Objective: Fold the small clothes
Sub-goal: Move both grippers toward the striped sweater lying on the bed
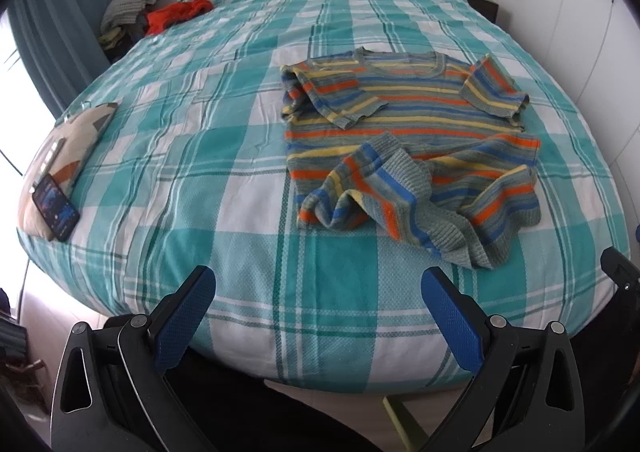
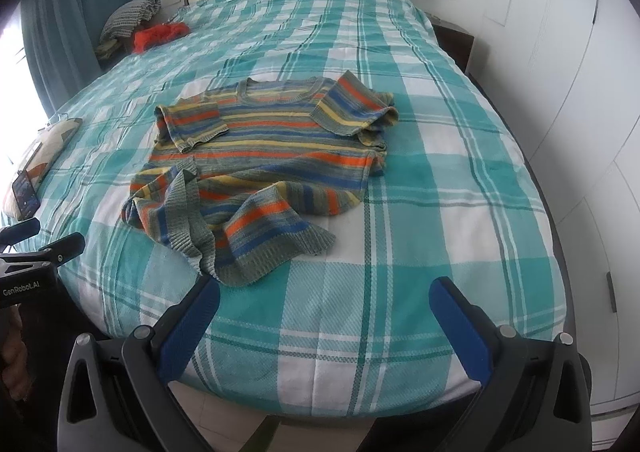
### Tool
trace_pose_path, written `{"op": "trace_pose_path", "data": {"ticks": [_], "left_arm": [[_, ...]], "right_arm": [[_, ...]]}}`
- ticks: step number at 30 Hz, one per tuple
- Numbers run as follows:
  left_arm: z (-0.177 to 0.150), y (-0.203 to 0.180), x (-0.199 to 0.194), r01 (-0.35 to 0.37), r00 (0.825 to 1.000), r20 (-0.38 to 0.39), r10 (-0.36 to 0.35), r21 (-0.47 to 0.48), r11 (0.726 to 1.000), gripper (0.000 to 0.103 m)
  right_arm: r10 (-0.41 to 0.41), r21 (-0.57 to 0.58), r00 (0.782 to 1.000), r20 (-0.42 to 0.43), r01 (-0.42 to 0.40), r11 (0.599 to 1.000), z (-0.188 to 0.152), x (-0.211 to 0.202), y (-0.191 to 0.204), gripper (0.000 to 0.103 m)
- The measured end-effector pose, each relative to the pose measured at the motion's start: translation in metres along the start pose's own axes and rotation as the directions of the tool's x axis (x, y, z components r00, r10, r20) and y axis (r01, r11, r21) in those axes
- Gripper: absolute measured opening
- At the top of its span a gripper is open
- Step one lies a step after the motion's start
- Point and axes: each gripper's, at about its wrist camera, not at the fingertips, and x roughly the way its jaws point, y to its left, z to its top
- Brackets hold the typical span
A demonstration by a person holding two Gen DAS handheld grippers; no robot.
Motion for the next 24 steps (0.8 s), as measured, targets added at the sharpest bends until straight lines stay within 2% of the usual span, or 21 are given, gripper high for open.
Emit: {"op": "trace_pose_path", "data": {"ticks": [9, 16, 21, 24], "left_arm": [[-0.001, -0.001, 0.000, -0.018, 1.000, -0.022, 0.018, 0.023, 1.000, 0.103], [-0.002, 0.002, 0.006, 0.006, 1.000, -0.031, -0.005, 0.016, 1.000, 0.103], [-0.003, 0.012, 0.016, 0.037, 0.999, -0.031, -0.038, -0.022, 0.999, 0.103], [-0.005, 0.020, 0.018, 0.051, 0.998, -0.045, -0.053, -0.049, 0.998, 0.103]], "right_arm": [[0.022, 0.002, 1.000, -0.007, -0.022, 1.000, -0.007, 0.003, 0.000, 0.103], [0.002, 0.014, 1.000, 0.000, -0.002, 1.000, -0.007, 0.004, -0.002, 0.103], [0.008, 0.025, 1.000, 0.010, -0.008, 1.000, -0.003, 0.013, -0.018, 0.103], [-0.023, 0.001, 1.000, -0.010, 0.023, 1.000, 0.003, 0.024, -0.026, 0.103]]}}
